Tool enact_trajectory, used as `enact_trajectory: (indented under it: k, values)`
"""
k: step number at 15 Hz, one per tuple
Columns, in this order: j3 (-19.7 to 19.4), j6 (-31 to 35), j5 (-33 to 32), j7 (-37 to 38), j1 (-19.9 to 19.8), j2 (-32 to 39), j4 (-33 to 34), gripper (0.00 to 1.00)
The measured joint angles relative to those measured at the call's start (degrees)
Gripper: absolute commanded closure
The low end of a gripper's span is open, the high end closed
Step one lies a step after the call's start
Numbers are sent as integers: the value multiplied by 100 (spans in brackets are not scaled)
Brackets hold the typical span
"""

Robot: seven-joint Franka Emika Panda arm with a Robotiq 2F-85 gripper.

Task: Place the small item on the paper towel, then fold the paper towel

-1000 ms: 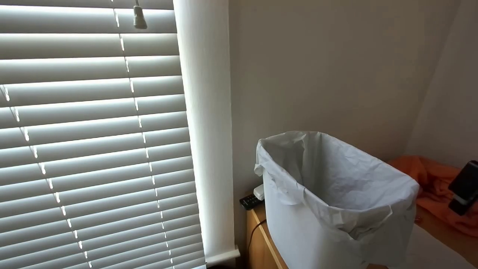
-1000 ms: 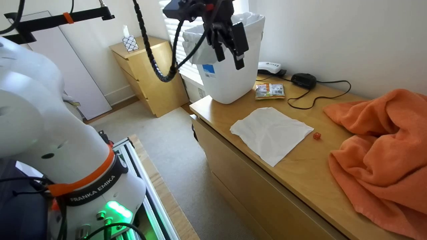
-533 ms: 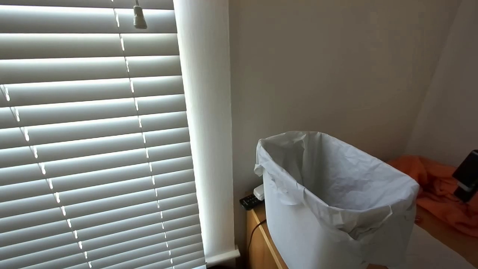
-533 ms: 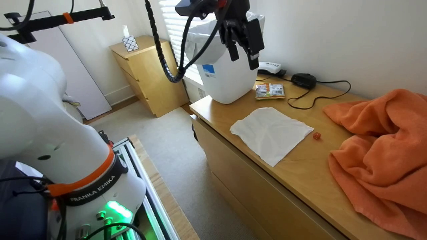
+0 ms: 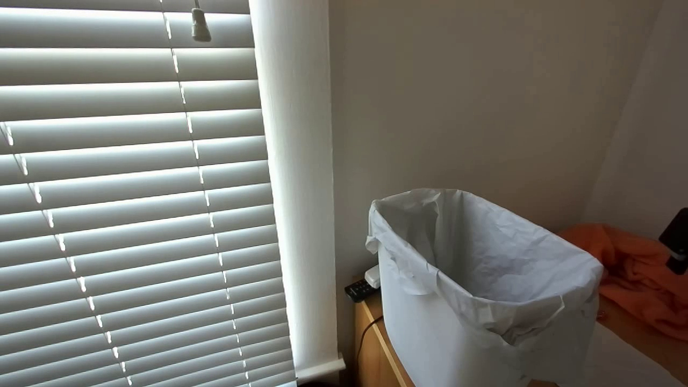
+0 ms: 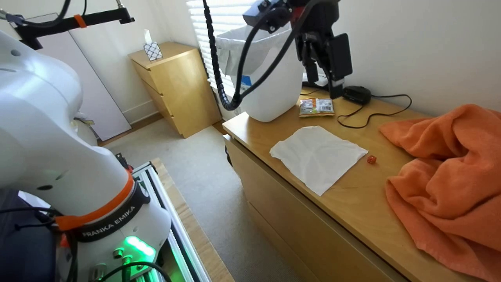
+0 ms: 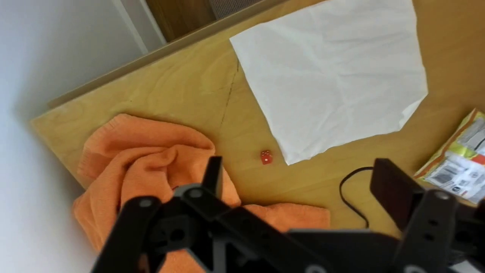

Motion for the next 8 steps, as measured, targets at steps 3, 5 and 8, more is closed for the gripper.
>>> enact_trajectory:
  k: [3, 5, 8]
  values:
    - [-122, 379, 0, 336, -52, 638, 131, 0]
    - [-166, 567, -24, 515, -53, 1065, 213, 0]
    - [-275, 599, -36, 571, -46, 1653, 396, 0]
